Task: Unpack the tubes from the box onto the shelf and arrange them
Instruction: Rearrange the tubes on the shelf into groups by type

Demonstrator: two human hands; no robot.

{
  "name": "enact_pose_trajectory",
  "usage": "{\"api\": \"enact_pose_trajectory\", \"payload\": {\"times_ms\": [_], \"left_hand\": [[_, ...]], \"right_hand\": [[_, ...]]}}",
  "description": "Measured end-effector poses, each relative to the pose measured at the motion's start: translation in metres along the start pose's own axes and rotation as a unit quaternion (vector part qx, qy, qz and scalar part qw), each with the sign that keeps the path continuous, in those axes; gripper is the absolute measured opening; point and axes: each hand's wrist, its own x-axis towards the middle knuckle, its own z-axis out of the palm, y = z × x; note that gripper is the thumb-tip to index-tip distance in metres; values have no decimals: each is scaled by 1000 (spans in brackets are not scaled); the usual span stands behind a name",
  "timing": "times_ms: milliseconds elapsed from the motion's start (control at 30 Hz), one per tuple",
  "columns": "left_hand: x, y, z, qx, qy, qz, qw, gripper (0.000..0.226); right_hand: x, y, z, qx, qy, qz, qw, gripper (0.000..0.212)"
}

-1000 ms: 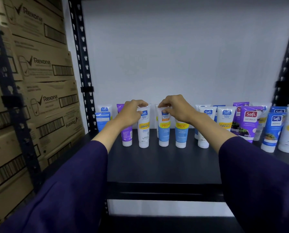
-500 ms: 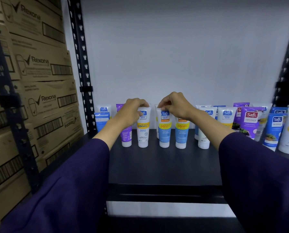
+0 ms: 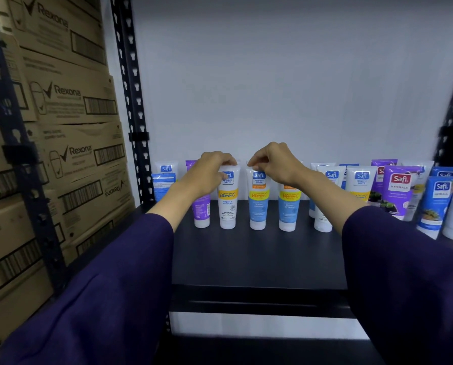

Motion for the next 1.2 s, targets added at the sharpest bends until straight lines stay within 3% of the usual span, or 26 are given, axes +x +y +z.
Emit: {"api": "enact_pose_trajectory", "payload": {"times_ms": [300, 500, 867, 1200], "left_hand": [[-9, -10, -13, -6, 39, 13, 999, 30], [-28, -35, -39, -4, 93, -27, 995, 19], [-57, -94, -48, 52, 68, -107, 991, 29], [-60, -93, -46, -11, 107, -107, 988, 12]], "right_hand": [[0, -15, 3, 39, 29, -21, 999, 18], [16, -48, 22, 95, 38, -55, 993, 15], [38, -71, 73, -18, -9, -99, 995, 28], [48, -77, 78, -3, 0, -89, 996, 20]]}}
